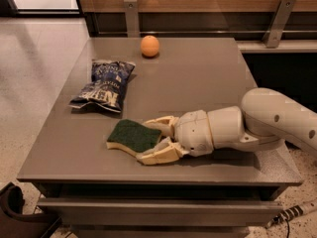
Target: Pick sponge
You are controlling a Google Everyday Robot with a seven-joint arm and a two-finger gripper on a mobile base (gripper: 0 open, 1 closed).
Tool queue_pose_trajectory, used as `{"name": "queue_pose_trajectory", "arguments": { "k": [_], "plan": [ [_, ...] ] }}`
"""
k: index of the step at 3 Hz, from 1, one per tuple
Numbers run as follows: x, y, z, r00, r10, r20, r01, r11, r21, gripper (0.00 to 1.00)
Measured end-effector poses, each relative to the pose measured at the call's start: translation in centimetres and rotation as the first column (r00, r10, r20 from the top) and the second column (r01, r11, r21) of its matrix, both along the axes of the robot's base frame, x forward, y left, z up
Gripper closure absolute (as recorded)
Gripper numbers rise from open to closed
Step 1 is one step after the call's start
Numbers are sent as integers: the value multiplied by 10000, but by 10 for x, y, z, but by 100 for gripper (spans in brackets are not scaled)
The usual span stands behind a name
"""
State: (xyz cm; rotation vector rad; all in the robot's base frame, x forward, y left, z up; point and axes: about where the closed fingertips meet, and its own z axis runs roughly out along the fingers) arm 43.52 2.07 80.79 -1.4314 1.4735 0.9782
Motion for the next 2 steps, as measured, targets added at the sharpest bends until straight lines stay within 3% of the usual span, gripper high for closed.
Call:
{"name": "queue_pose_trajectory", "arguments": {
  "k": [2],
  "plan": [
    [0, 0, 1, 10000, 1, 1, -1, 10000, -1, 100]
  ]
}}
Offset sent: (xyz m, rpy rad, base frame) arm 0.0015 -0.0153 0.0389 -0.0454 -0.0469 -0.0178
